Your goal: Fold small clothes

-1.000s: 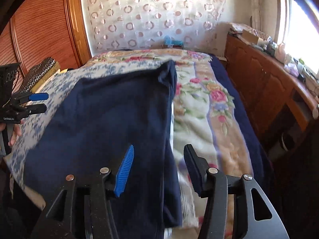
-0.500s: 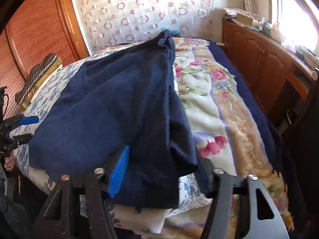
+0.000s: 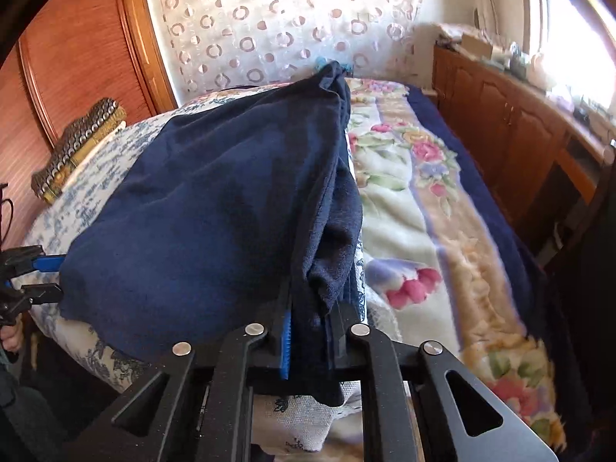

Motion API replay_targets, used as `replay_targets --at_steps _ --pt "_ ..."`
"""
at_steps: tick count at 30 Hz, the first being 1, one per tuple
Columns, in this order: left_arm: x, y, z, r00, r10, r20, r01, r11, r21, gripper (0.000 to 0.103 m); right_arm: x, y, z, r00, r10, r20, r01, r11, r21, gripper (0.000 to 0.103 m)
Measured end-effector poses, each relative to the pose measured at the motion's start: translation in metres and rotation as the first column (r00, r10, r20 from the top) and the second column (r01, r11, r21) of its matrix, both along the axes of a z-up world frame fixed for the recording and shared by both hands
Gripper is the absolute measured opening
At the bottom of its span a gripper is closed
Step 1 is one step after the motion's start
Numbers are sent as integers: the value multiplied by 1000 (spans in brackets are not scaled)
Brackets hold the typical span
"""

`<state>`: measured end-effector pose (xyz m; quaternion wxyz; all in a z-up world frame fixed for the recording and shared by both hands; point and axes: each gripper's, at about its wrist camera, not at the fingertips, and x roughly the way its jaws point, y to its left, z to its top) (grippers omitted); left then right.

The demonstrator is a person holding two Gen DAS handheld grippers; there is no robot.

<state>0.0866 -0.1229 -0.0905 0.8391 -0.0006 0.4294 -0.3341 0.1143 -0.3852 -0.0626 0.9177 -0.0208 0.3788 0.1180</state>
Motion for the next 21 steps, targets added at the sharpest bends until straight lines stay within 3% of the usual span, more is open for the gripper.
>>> replay_targets --at_steps 3,5,7,9,14,18,21 --pt "-2 -3 -3 1000 -6 -13 6 1000 -19 48 -5 3 4 1000 7 21 -7 1000 0 10" --pt "-3 -7 -4 1000 -17 -16 17 1000 -18 33 -9 0 8 999 8 38 -9 1000 20 10" --pt "-3 -9 -3 1000 -17 -20 17 1000 -22 9 -13 -3 14 998 13 57 -15 999 39 10" --pt "-6 -9 6 1000 -15 15 16 1000 -21 6 -17 -5 21 997 25 75 -30 998 63 10" --pt "2 1 53 993 23 112 -10 993 -116 6 -16 -4 51 988 65 140 -78 993 89 10" --pt "34 10 86 983 80 162 -53 985 -166 6 5 -2 81 977 75 198 -99 989 114 10" --pt "68 17 100 980 127 155 -97 977 -190 6 32 2 94 976 78 203 -102 988 112 10"
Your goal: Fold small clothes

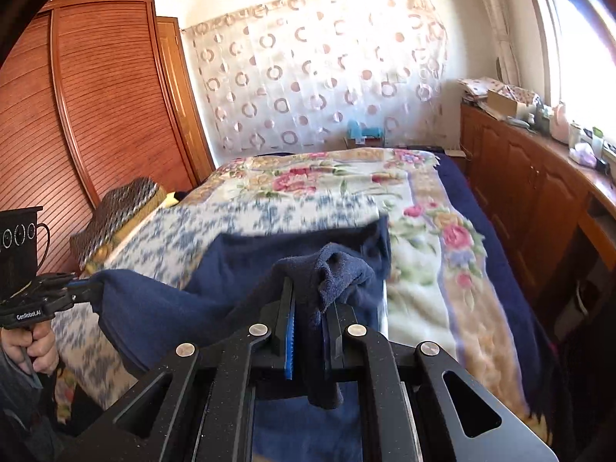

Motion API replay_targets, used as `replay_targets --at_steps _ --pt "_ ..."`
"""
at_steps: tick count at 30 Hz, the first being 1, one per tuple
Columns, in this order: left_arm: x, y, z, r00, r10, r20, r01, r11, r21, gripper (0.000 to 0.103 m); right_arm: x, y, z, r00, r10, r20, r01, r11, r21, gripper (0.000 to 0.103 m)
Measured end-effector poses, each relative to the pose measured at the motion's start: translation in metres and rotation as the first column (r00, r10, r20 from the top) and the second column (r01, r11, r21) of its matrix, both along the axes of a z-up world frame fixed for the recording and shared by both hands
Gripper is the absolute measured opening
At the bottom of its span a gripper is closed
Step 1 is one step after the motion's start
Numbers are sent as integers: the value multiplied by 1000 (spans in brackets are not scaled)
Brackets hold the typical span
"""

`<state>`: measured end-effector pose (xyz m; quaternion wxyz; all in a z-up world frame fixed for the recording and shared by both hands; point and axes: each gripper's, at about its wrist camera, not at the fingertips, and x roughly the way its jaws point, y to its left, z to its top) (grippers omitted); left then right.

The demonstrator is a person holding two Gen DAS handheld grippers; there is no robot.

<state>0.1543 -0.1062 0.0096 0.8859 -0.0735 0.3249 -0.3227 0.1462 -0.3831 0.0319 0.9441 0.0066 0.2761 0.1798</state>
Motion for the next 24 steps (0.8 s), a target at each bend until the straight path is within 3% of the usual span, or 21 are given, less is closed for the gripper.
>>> replay_targets --at_steps 5,12,16,20,22,24 --pt "18 -1 7 1000 -5 -6 5 1000 -6 6 36 17 2 999 1 -37 -3 998 -57 10" --pt "22 -16 0 999 -32 -5 32 999 26 6 39 23 -18 994 -24 -103 14 996 -91 10" --pt "43 -14 1 999 32 17 -33 998 47 6 78 24 -9 992 -55 -115 48 997 -63 10" --pt "87 -12 -6 992 123 33 -126 985 115 6 115 25 -14 983 -136 -125 132 990 -42 10" --pt "110 -8 -16 988 155 1 -154 978 144 6 134 28 -23 974 -169 -150 166 985 -37 10" --pt "130 -3 -30 983 176 -58 -166 975 151 8 143 34 -30 970 -171 -172 164 985 -54 18"
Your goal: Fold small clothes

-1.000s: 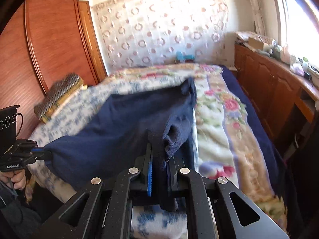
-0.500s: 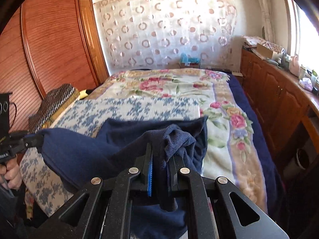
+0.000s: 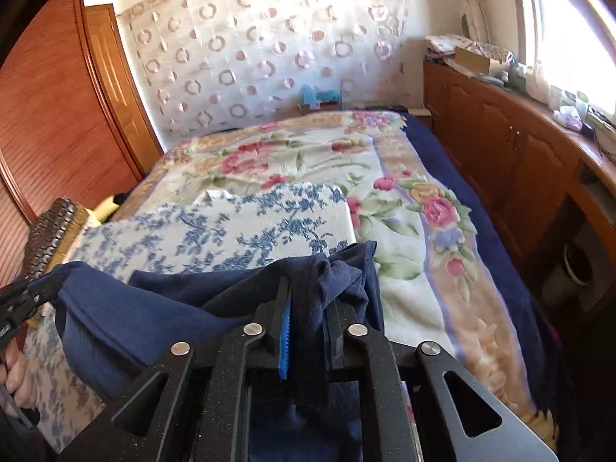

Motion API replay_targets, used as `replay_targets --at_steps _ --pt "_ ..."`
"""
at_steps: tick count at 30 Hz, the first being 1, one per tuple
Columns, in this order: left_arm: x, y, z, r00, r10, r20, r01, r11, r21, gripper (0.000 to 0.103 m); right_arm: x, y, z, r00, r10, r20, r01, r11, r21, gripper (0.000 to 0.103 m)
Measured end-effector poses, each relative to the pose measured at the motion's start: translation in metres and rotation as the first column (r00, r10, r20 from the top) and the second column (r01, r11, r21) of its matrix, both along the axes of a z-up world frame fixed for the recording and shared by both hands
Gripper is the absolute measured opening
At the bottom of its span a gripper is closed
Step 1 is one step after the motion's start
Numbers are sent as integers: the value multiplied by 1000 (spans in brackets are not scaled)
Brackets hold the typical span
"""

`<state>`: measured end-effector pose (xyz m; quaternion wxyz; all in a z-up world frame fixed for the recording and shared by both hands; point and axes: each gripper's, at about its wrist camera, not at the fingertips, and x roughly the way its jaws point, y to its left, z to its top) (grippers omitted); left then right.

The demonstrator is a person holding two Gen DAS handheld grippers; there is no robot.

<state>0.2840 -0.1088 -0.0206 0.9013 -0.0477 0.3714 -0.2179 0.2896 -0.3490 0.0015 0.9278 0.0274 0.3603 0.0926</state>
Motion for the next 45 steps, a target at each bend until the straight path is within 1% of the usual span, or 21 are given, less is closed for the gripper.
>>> replay_targets --at_steps 2,3,4,5,7,9,11,12,13,14,16,18,21,24,26,27,29,33,39,43,45 --pt "10 6 -14 999 11 -42 -11 1000 -10 14 4 5 0 1000 4 -18 -4 1000 -23 30" --pt "11 8 -18 999 13 -49 -14 1000 -6 19 0 5 3 1000 5 -5 -5 1000 -29 34" --pt "13 9 -22 999 17 -49 -17 1000 -1 23 -4 4 7 1000 0 19 1 999 -37 45" --pt "14 11 -24 999 17 -47 -18 1000 -2 26 -11 2 12 999 -10 42 12 999 -48 52" --pt "16 15 -28 998 17 -54 -18 1000 -22 45 -28 -4 21 996 -19 86 23 999 -48 53" --pt "16 16 -26 999 11 -53 -13 999 -45 47 -43 -9 24 995 11 98 -11 1000 -7 53" --pt "13 17 -21 999 -9 -44 6 998 -56 52 -54 -5 23 995 73 73 -73 997 -2 53" --pt "11 16 -16 999 -14 -33 12 999 -52 57 -58 -3 21 993 96 65 -95 995 -13 53" --pt "5 17 -10 1000 -21 -14 20 999 -49 66 -63 3 19 991 118 59 -117 993 -29 53" --pt "3 17 -7 1000 -28 -1 28 998 -51 68 -66 9 15 988 145 47 -143 989 -42 53" --pt "-5 18 1 999 -48 24 49 998 -47 78 -67 23 7 980 199 6 -198 978 -72 53" --pt "-12 16 8 997 -62 52 63 998 -28 78 -60 37 0 977 214 -16 -214 970 -119 53" --pt "-18 18 13 995 -68 72 68 998 4 78 -39 58 5 975 220 -11 -219 964 -152 53" --pt "-21 23 12 995 -55 81 53 998 26 78 -12 68 15 974 216 62 -199 957 -211 53" --pt "-22 26 9 996 -49 73 47 999 27 78 6 67 16 983 155 103 -125 960 -251 53" --pt "-22 28 7 997 -50 65 48 998 27 78 14 63 17 989 116 92 -92 969 -231 53" --pt "-23 29 1 997 -54 57 52 998 35 78 14 57 21 991 105 82 -89 980 -180 53" --pt "-26 26 -10 997 -61 42 58 997 57 78 -18 49 28 987 118 111 -100 984 -149 53" --pt "-40 26 -21 997 -74 32 72 995 68 78 -110 35 14 965 236 112 -221 966 -132 53" --pt "-51 22 -25 996 -87 36 84 992 91 78 -145 34 -8 956 287 59 -279 954 -114 48" --pt "-54 20 -27 995 -93 31 89 992 94 78 -148 36 -20 954 300 25 -294 946 -135 48"
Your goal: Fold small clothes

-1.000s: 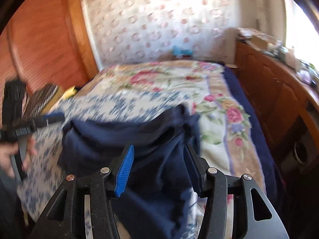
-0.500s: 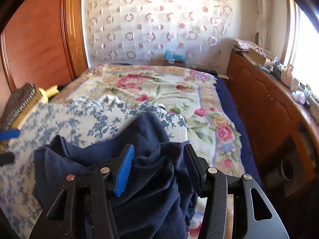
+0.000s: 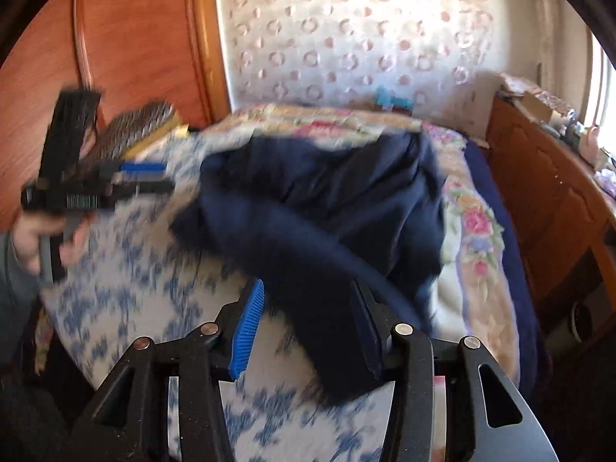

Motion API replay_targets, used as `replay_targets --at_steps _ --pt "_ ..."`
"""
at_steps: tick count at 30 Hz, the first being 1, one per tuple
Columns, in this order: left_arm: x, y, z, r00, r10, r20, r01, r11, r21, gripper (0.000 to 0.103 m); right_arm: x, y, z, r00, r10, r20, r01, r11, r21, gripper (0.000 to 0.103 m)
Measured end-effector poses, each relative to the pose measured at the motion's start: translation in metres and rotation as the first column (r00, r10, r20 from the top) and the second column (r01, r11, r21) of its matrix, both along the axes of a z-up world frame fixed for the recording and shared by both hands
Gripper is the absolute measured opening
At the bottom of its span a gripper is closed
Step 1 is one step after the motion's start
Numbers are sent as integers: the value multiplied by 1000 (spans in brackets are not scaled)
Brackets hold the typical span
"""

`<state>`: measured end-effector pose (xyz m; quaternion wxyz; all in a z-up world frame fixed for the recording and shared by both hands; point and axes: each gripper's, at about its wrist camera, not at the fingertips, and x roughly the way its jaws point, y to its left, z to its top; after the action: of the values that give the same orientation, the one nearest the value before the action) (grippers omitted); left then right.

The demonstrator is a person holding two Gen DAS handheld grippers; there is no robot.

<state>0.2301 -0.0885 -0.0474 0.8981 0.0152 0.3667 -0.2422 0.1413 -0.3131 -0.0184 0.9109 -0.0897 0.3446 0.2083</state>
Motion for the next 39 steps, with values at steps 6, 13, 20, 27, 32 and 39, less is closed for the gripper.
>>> replay_targets --at_steps 6,13,20,27,32,39 --pt "-4 -2 -3 1000 -18 -11 18 1000 14 78 11 -1 -32 998 -16 -53 9 992 -123 48" --pt "2 -2 -5 999 -26 -18 26 999 22 78 13 1 -37 998 7 -63 -17 988 -153 17" --pt "7 -8 4 998 -54 -14 55 998 36 78 6 -6 -21 999 32 15 -28 977 -213 3" --pt "14 -14 15 998 -68 11 67 997 26 78 58 -14 72 976 31 215 5 986 -165 3" --pt "22 -16 14 996 -85 -2 85 996 1 78 117 -10 79 977 -6 211 37 989 -145 3" --pt "68 -28 -5 999 -13 -36 15 998 57 78 176 -19 37 985 -139 105 148 986 -79 3"
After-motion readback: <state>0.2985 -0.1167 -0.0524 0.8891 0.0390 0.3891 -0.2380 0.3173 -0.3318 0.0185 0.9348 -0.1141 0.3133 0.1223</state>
